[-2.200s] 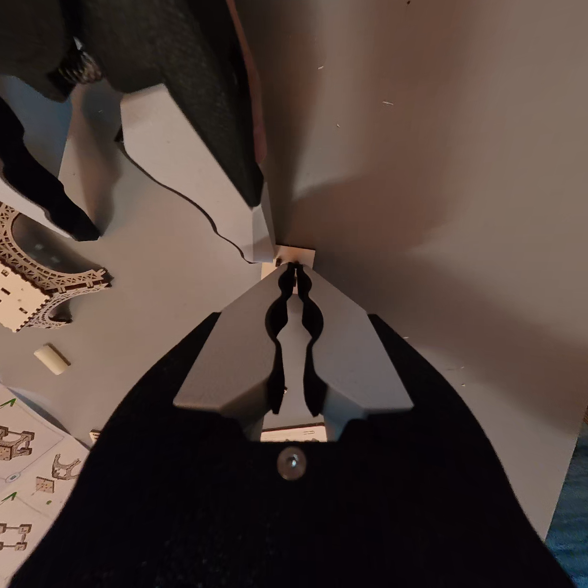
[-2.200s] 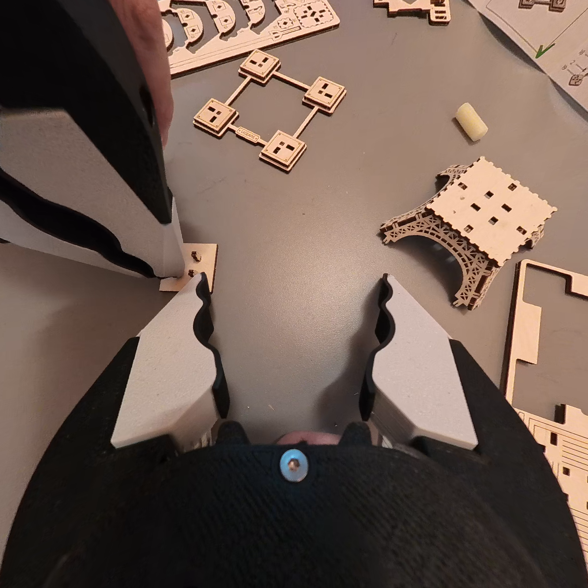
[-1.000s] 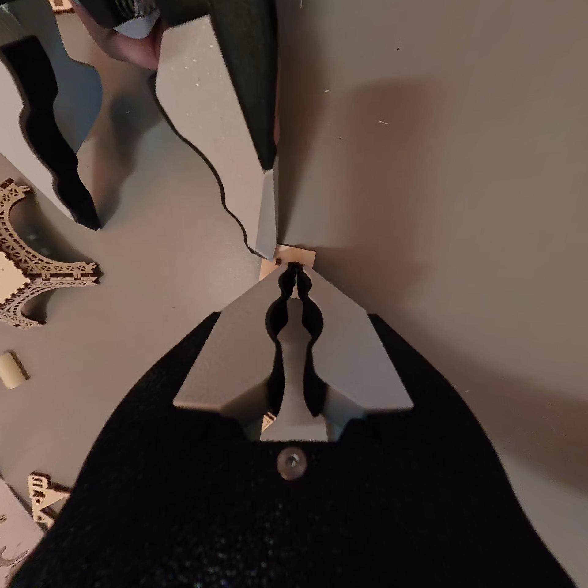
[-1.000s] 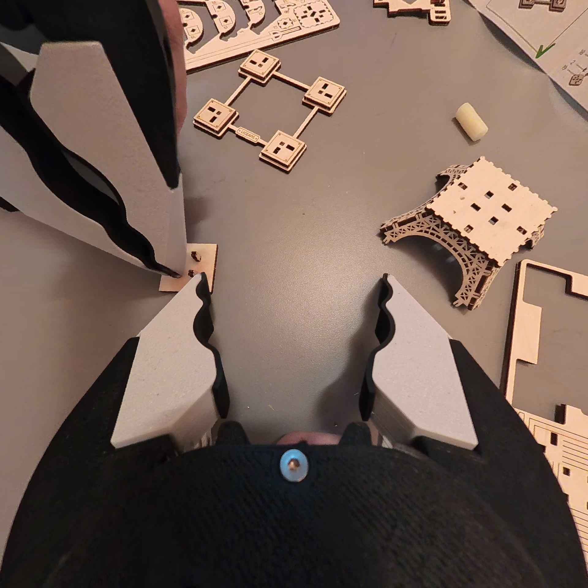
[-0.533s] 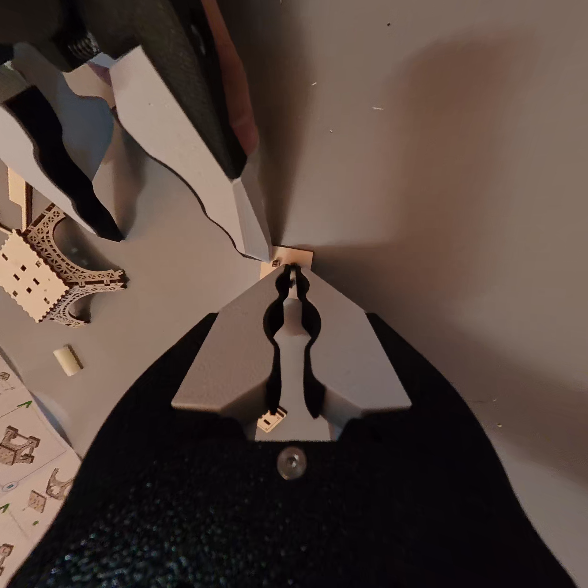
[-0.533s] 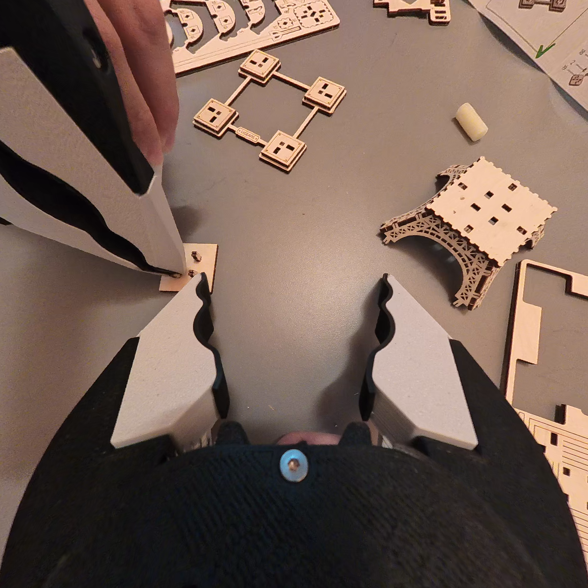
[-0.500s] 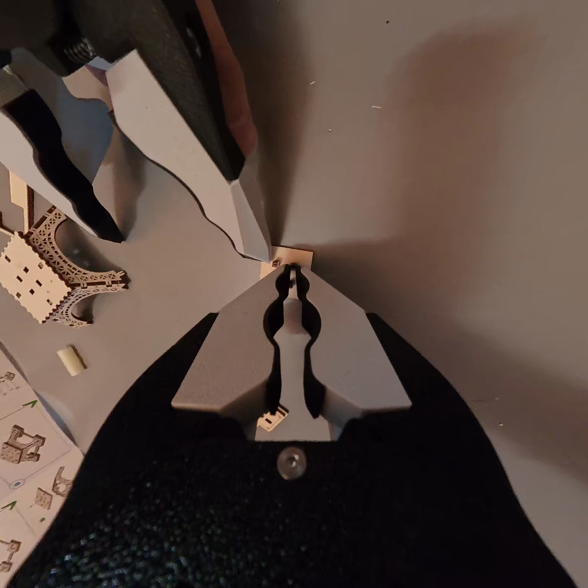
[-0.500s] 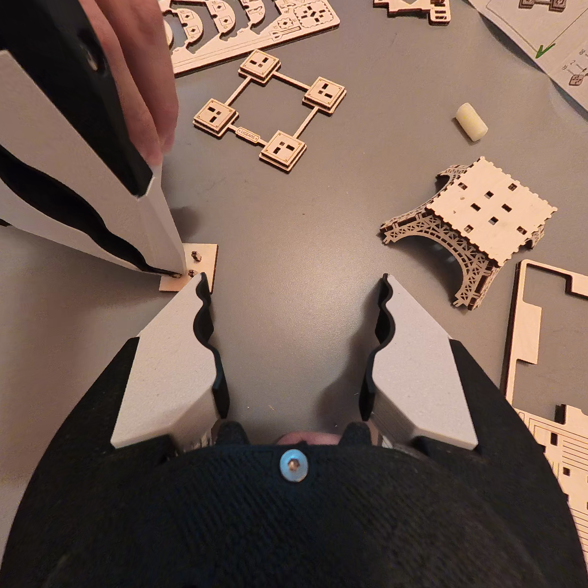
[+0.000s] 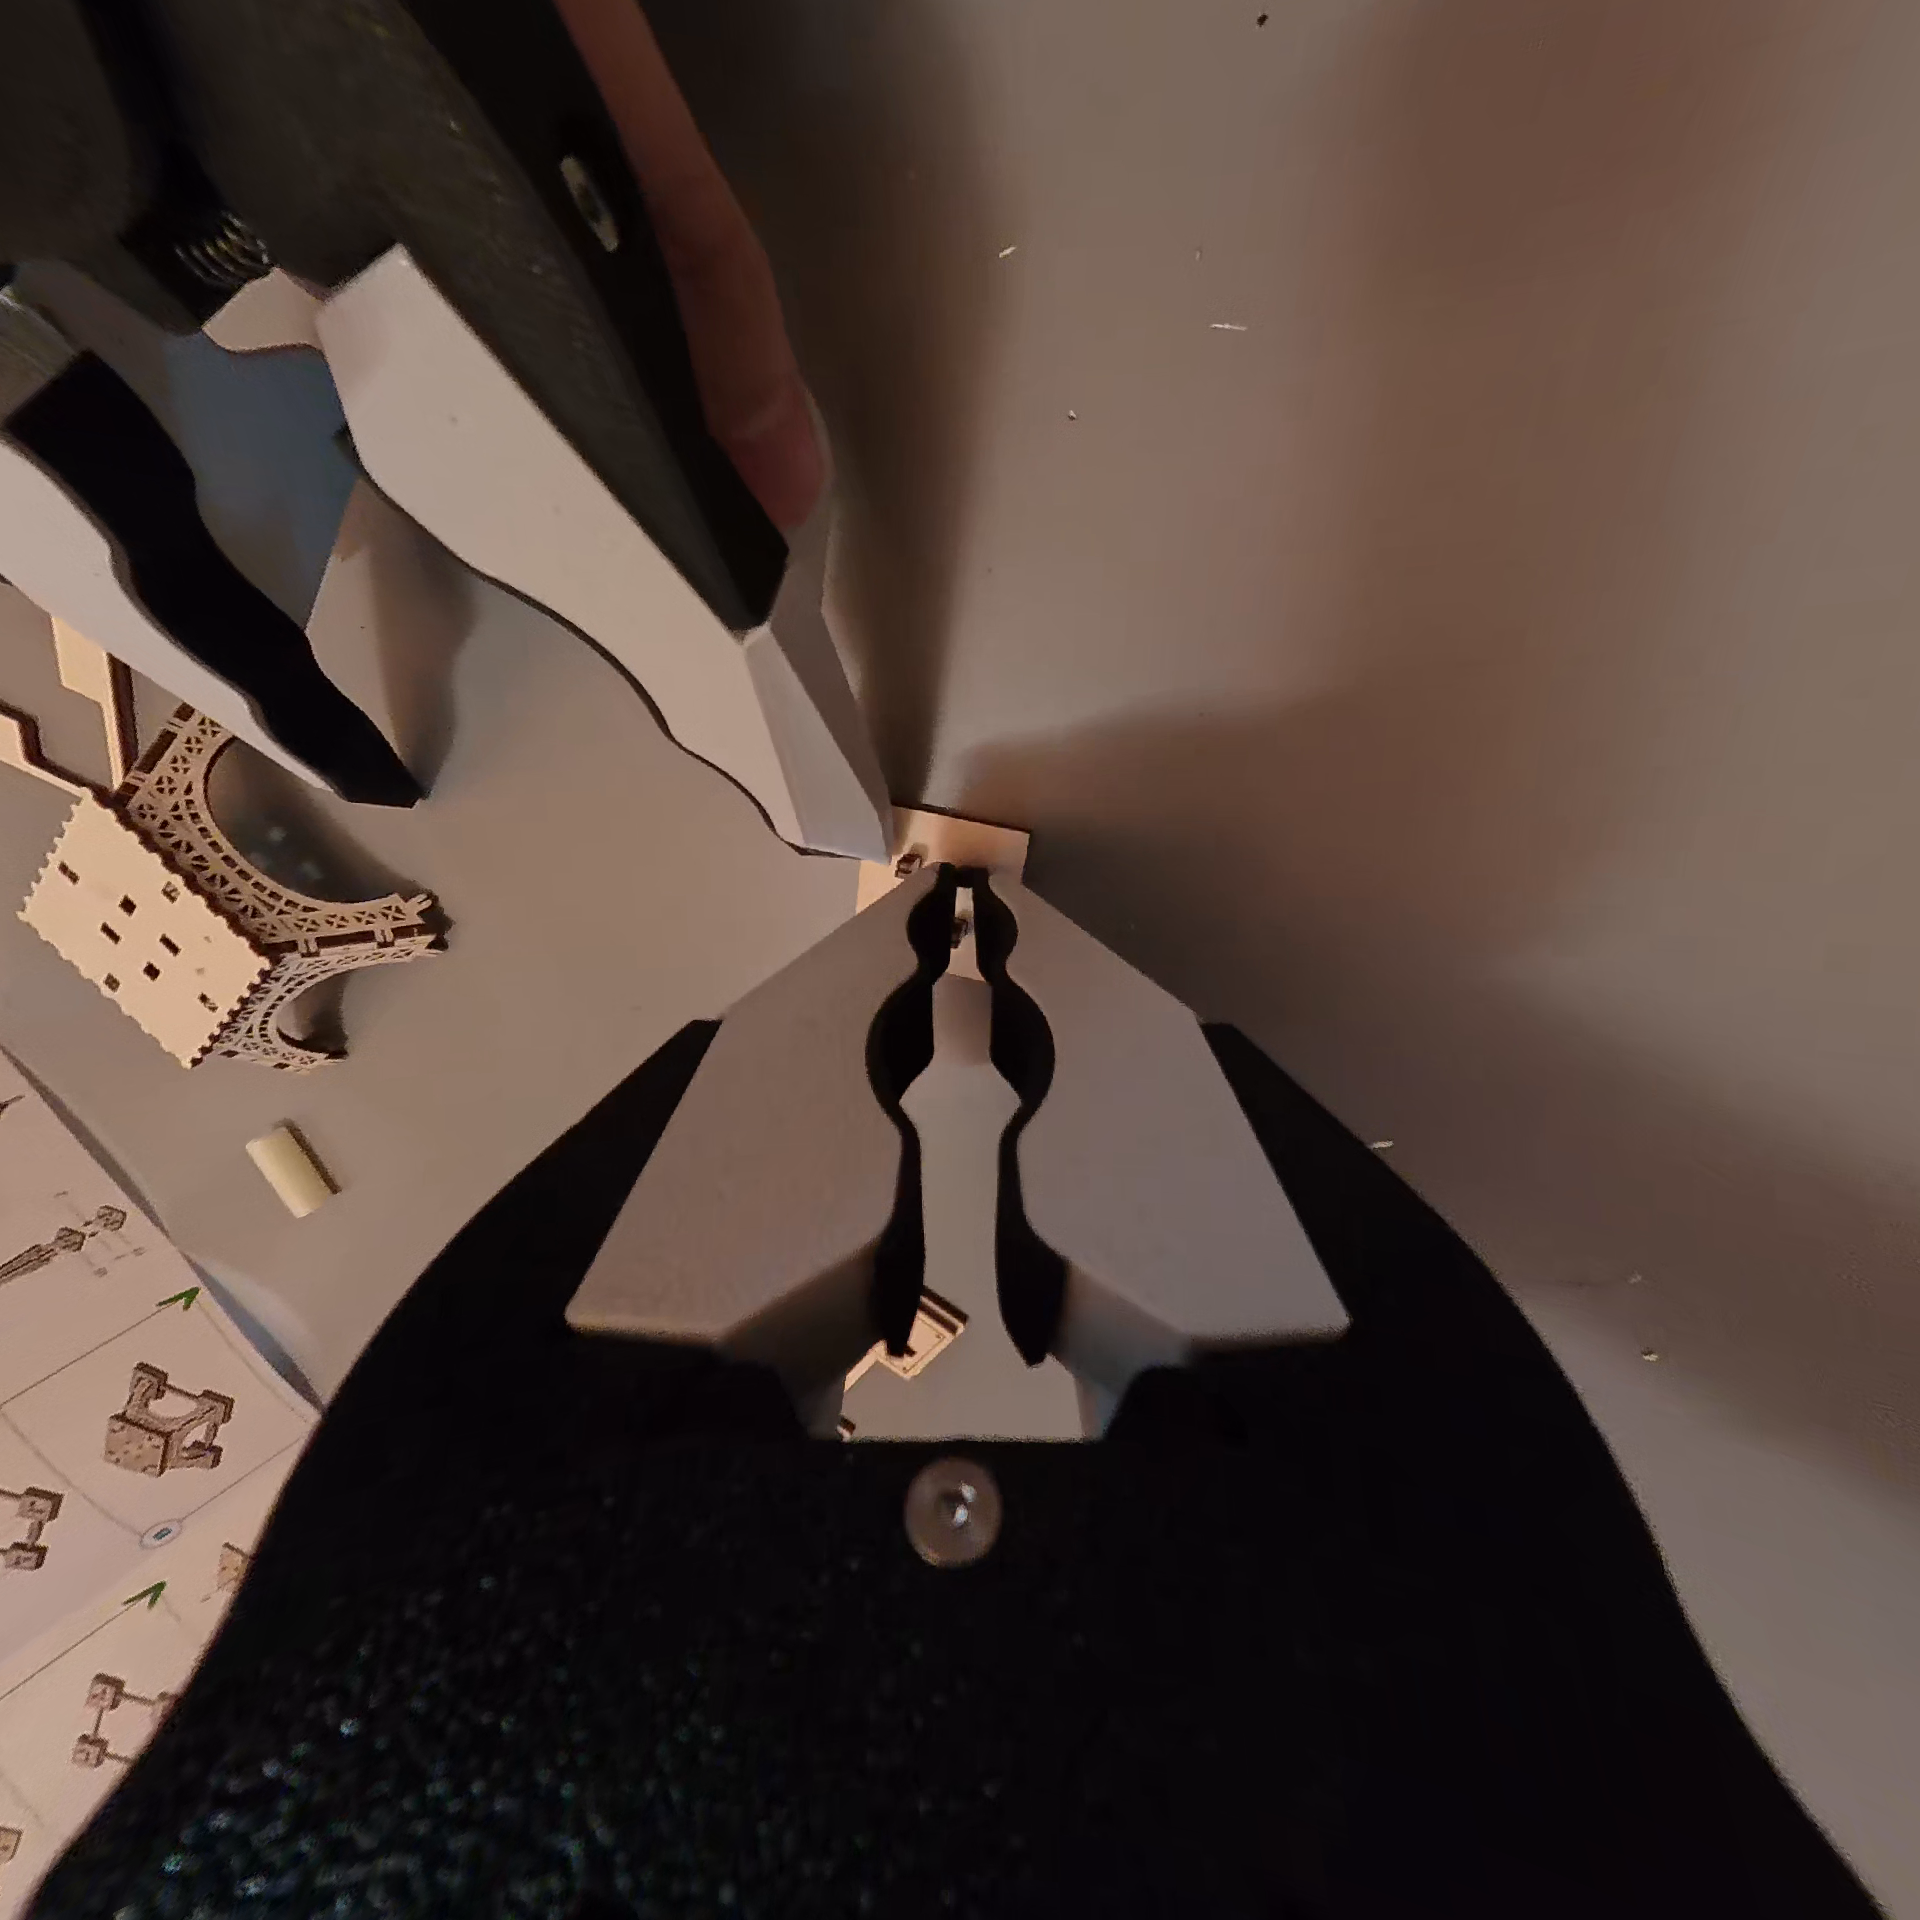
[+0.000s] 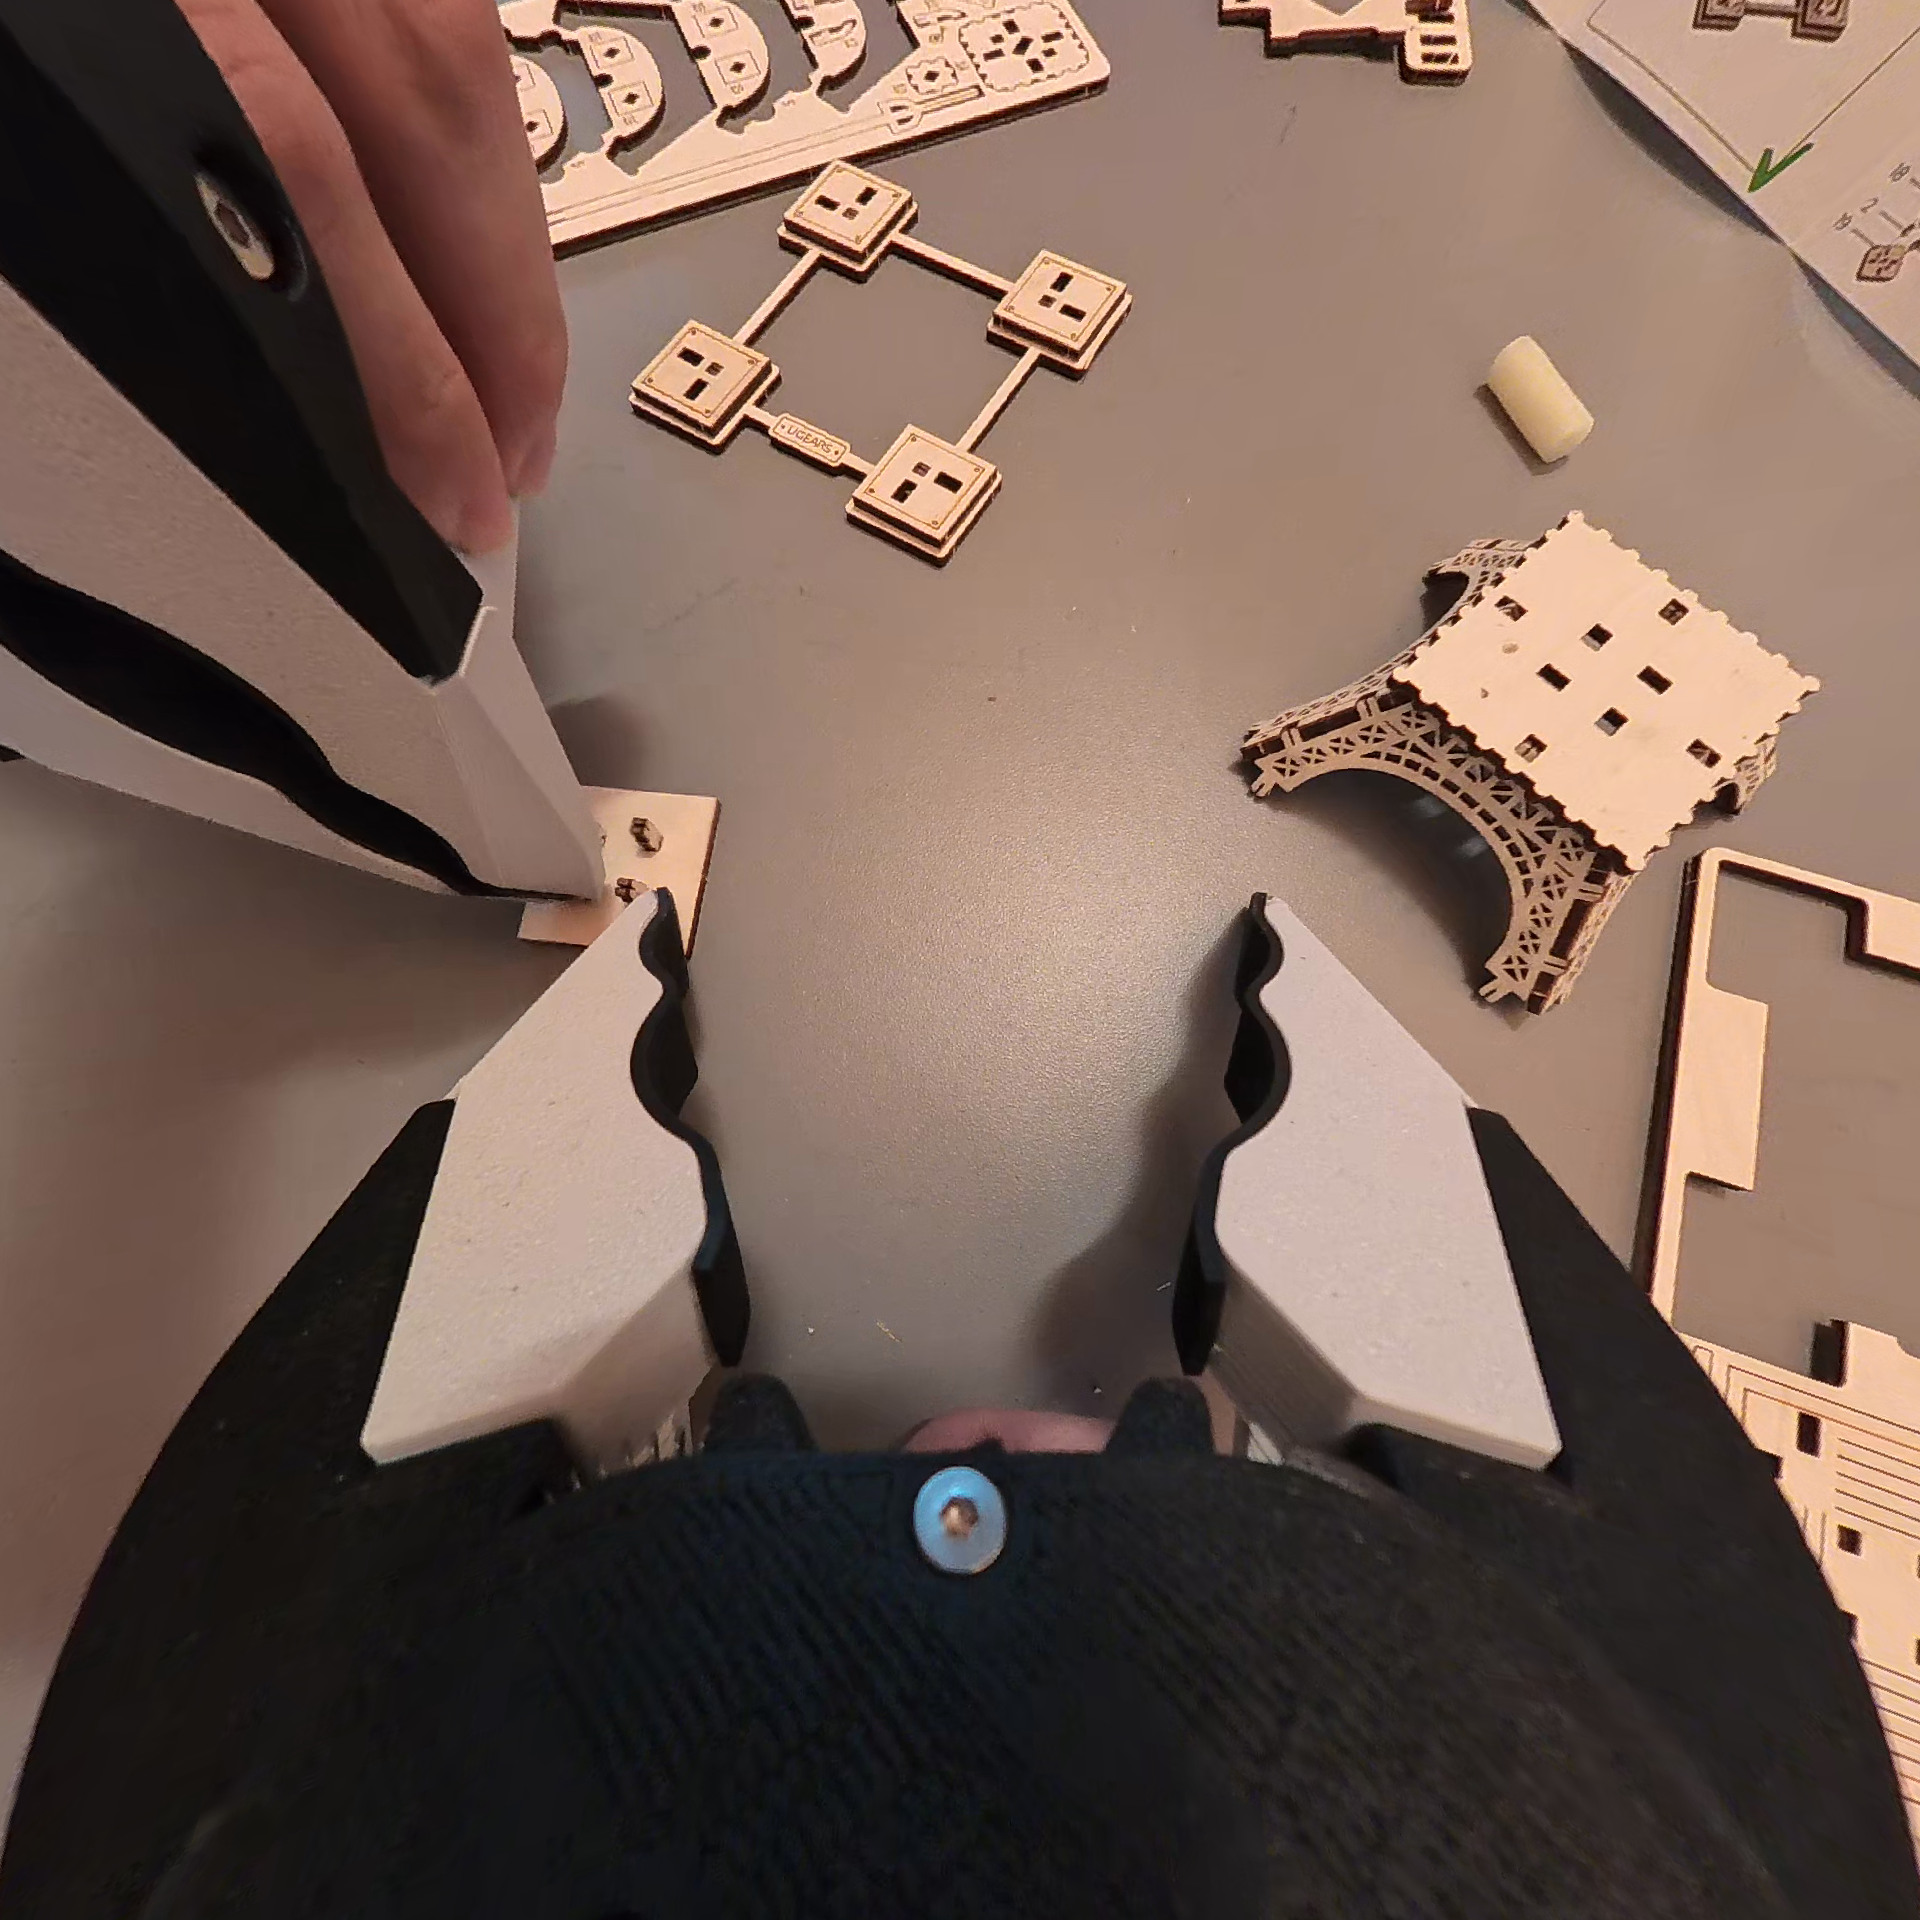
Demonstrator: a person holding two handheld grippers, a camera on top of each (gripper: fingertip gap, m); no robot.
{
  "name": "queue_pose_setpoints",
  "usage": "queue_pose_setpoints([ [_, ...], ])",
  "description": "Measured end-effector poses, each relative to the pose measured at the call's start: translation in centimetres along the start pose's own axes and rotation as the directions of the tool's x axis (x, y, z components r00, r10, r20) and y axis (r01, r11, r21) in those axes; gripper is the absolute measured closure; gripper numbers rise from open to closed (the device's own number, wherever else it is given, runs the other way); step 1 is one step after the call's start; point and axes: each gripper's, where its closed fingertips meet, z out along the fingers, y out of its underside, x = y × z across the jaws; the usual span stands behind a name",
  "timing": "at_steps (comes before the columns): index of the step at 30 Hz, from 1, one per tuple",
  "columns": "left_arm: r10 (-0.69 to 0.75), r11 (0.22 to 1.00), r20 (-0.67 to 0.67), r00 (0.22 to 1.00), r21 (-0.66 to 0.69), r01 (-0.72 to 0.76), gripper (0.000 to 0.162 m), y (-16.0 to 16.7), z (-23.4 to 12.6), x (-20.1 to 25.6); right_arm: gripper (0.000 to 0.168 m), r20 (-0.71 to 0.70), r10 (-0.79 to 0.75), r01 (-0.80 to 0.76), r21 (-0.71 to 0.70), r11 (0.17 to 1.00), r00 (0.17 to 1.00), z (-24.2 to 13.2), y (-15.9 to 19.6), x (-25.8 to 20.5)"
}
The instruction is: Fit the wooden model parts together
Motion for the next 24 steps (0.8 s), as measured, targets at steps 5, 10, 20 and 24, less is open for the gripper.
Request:
queue_pose_setpoints([
  [5,-0.029,0.999,-0.017,0.999,0.015,0.029,0.162,0.02,0.0,0.02,0.064,0.0,0.0,0.0,0.0,1.0,1.0,0.0,0.0,-0.01],
  [10,-0.122,0.984,-0.119,0.985,0.114,0.136,0.162,0.0,0.04,0.07,0.064,0.0,0.0,0.0,0.0,1.0,1.0,0.01,0.0,-0.01],
  [20,-0.092,0.976,-0.17,0.981,0.181,0.123,0.162,0.08,0.04,0.14,0.064,0.0,0.0,0.0,0.0,1.0,1.0,0.02,-0.01,0.0],
  [24,-0.085,0.977,-0.174,0.981,0.179,0.116,0.161,0.08,0.05,0.12,0.064,0.0,0.0,0.0,0.0,1.0,1.0,0.02,-0.01,0.0],
])
